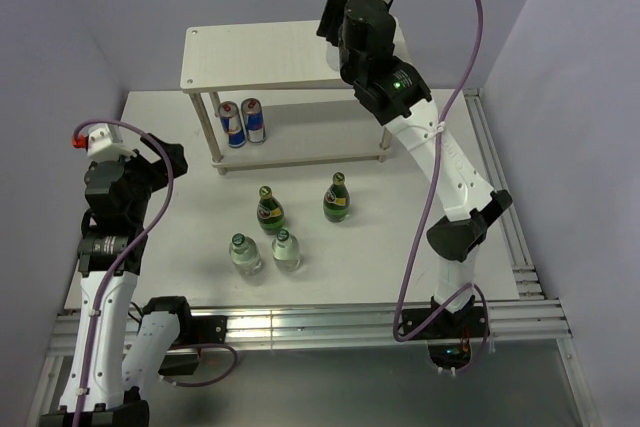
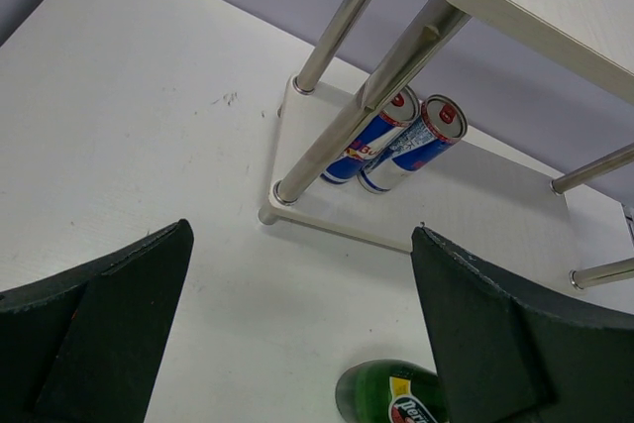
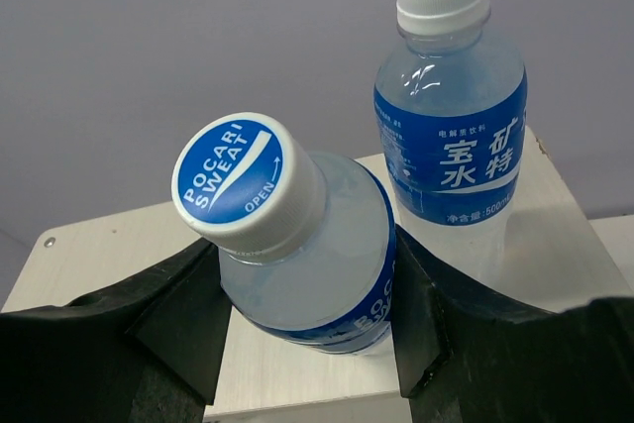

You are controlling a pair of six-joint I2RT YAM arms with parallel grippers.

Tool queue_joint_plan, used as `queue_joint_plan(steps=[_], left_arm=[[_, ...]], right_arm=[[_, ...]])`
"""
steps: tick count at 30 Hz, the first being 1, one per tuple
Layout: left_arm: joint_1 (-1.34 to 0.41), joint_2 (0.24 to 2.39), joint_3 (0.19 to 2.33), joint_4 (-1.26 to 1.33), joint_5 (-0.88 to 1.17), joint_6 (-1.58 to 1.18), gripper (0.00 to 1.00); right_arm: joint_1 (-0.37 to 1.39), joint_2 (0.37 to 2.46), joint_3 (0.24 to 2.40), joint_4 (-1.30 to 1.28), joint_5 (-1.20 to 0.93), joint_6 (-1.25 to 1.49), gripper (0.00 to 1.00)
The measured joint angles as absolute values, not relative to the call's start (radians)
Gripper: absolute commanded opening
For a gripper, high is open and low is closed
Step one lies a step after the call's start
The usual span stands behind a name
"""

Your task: Place and organize the beverage onto the shelf

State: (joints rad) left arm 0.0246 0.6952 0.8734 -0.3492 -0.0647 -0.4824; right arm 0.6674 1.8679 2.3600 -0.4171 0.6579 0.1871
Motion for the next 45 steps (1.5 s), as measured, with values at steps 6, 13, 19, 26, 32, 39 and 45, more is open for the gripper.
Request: queue_joint_plan(steps=[6,13,19,26,32,39,45], left_arm=[[0.025,0.695,0.873,-0.35,-0.065,-0.482,0.99],[0.028,0.695,0.873,-0.35,-0.065,-0.482,0.99],[0.03,0.695,0.873,-0.35,-0.065,-0.482,0.99],[0.03,0.695,0.873,-0.35,-0.065,-0.482,0.99],[0.033,0.695,0.873,-0.35,-0.065,-0.482,0.99],[0.036,0.695,0.873,-0.35,-0.065,-0.482,0.99],[0.039,0.695,0.873,-0.35,-0.065,-0.482,0.99]], right_arm=[[0.66,1.872,2.36,-0.407,0.657,0.196,0.63],[0.654,1.88,2.36,-0.37,0.661,0.195,0.93],[0.654,1.882,2.36,-0.344,0.661,0.196,0.93],[0.653,1.882,2.334,-0.323,0.665,0.197,0.93],[0.65,1.877,2.284,-0.31,0.669,0.203,0.93],[0.65,1.75,2.006,-0.265,0.665,0.238,0.98],[0.681,1.565,1.772,-0.234,0.697,0.277,0.98]])
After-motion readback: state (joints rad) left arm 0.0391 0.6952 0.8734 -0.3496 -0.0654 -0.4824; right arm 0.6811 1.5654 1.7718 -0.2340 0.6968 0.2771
